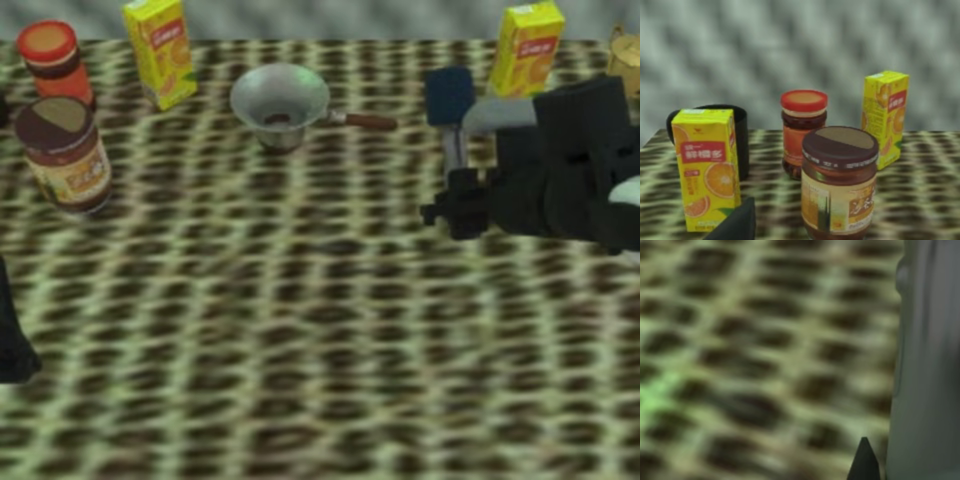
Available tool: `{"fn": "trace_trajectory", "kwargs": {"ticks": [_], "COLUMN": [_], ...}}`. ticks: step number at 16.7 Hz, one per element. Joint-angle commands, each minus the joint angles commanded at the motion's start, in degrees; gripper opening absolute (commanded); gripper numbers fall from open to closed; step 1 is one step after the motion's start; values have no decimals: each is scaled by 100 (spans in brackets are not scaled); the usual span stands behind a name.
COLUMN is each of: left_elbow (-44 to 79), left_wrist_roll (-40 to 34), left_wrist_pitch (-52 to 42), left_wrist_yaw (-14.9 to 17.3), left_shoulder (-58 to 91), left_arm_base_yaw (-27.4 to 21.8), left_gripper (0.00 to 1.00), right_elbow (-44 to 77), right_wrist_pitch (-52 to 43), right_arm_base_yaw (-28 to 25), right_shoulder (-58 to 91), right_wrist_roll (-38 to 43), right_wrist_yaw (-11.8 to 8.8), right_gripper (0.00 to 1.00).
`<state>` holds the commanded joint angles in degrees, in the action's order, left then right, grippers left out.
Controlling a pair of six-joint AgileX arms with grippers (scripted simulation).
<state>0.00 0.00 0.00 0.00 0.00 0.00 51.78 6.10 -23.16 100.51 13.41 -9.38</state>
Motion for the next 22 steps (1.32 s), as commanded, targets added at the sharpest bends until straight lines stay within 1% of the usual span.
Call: {"fn": "trace_trajectory", "kwargs": {"ticks": [4,6,9,11,17,18,19,22], "left_elbow": [0,0,0,0,0,0,0,0], "left_wrist_roll": [0,0,0,0,0,0,0,0], "left_wrist_pitch": [0,0,0,0,0,0,0,0], "left_wrist_yaw": [0,0,0,0,0,0,0,0], "left_shoulder": [0,0,0,0,0,0,0,0], "left_arm_base_yaw": [0,0,0,0,0,0,0,0], "left_gripper": [100,100,100,100,100,100,100,100], "right_elbow": [-579,-811,-1054,-1128,-1103,-1084,-1056,-941], "right_wrist_pitch": [2134,2963,3769,3994,4012,4037,4075,4230], "right_arm_base_yaw": [30,45,69,80,39,-29,-138,-600], "right_shoulder": [-585,-880,-1262,-1401,-1390,-1359,-1309,-1087], "right_wrist_roll": [-586,-844,-1139,-1232,-1225,-1222,-1218,-1203], "right_wrist_yaw": [-611,-868,-1148,-1230,-1217,-1159,-1059,-604], "right_gripper": [0,0,0,0,0,0,0,0]}}
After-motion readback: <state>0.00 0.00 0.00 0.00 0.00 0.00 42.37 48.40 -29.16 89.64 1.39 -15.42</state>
